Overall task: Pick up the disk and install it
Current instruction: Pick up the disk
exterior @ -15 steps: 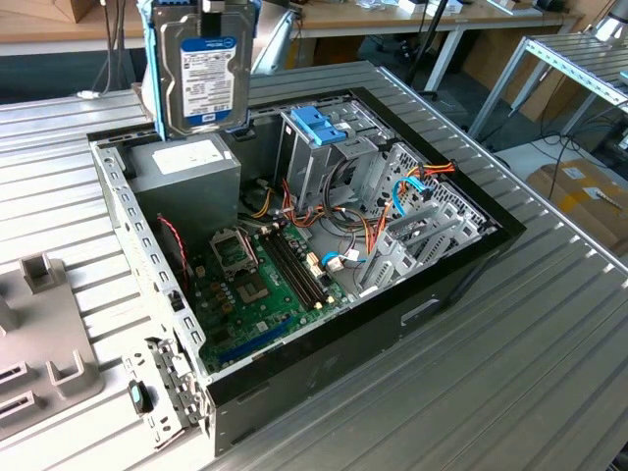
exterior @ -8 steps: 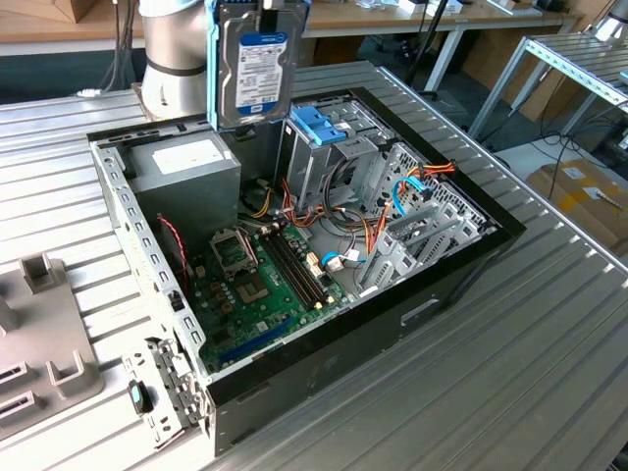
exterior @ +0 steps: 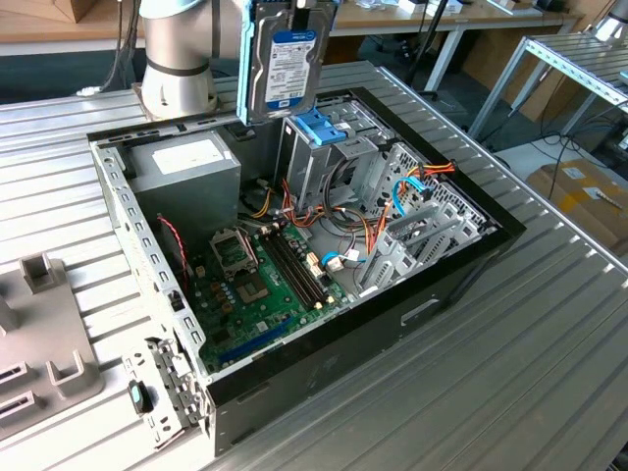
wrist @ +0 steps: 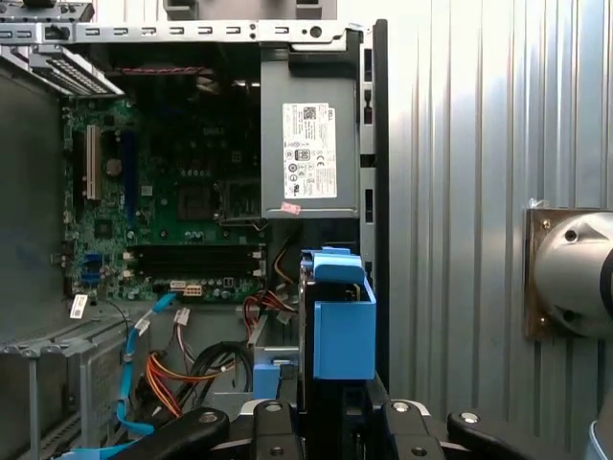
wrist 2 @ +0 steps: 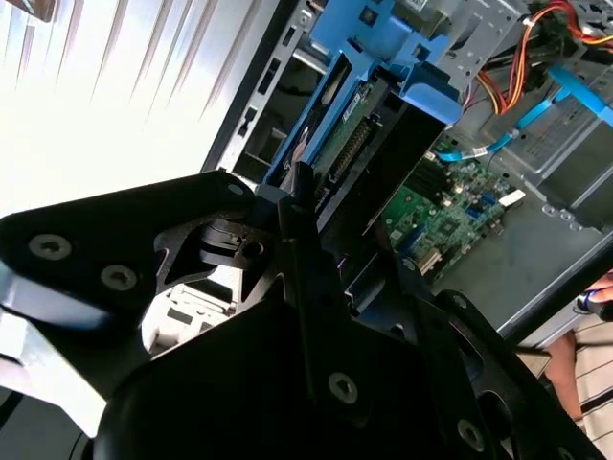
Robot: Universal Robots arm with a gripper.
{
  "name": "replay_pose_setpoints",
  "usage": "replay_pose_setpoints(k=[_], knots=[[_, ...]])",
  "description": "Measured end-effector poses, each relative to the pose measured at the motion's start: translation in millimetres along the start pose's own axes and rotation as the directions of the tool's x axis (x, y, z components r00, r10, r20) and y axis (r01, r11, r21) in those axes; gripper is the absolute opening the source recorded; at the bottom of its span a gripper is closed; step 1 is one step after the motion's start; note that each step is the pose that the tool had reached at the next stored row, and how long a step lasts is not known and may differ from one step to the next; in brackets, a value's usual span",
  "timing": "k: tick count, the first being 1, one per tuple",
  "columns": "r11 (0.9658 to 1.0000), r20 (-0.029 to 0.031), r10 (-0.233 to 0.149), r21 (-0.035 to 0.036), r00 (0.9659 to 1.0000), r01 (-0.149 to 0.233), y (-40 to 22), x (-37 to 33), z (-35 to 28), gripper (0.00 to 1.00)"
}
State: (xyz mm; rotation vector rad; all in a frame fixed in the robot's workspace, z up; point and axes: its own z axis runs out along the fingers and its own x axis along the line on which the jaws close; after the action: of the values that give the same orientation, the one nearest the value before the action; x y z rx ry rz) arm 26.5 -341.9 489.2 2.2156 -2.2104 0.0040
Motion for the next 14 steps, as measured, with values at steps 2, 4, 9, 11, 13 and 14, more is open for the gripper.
replay_pose_setpoints(k=[2,4,9,11,13,14], knots=[[1.0,-0.0002,0.0,0.0,1.0,0.0,-10.0,-0.1,-0.1,0.35],[1.0,-0.0001,0.0,0.0,1.0,0.0,-22.9,-0.3,-0.2,0.35],[1.0,-0.0003,0.0,-0.0001,1.0,0.0,-46.7,-0.8,-0.4,0.35],[1.0,-0.0002,0.0,0.0,1.0,0.0,-55.4,-0.9,-0.4,0.35],[1.0,-0.0002,0.0,0.0,1.0,0.0,-63.1,-1.0,-0.5,0.35],[1.0,-0.0002,0.0,-0.0001,1.0,0.0,-64.1,-1.1,-0.5,0.35]])
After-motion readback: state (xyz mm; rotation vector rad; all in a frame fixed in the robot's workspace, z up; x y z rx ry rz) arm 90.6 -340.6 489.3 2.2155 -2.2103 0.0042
